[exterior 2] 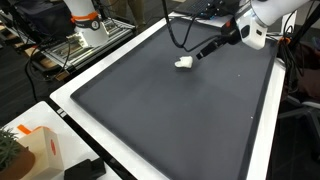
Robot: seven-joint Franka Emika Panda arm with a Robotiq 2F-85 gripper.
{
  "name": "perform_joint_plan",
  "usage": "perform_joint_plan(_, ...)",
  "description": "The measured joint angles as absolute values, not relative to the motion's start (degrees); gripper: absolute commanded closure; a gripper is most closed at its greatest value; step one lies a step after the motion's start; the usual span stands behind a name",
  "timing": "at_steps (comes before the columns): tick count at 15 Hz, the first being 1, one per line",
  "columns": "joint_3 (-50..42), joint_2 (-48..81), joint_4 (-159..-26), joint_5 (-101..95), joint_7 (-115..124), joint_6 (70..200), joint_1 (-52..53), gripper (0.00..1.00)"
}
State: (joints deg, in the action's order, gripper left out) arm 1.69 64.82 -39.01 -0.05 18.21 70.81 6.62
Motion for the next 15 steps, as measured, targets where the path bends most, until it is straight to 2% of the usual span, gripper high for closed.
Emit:
perform_joint_plan(8,1.6,62.3,-41.2,-0.4,18.1,79.1,6.4,0.0)
perform_joint_plan(15,1.2,52.6,-55.3,-3.7,15.6,84.9,6.7,0.0)
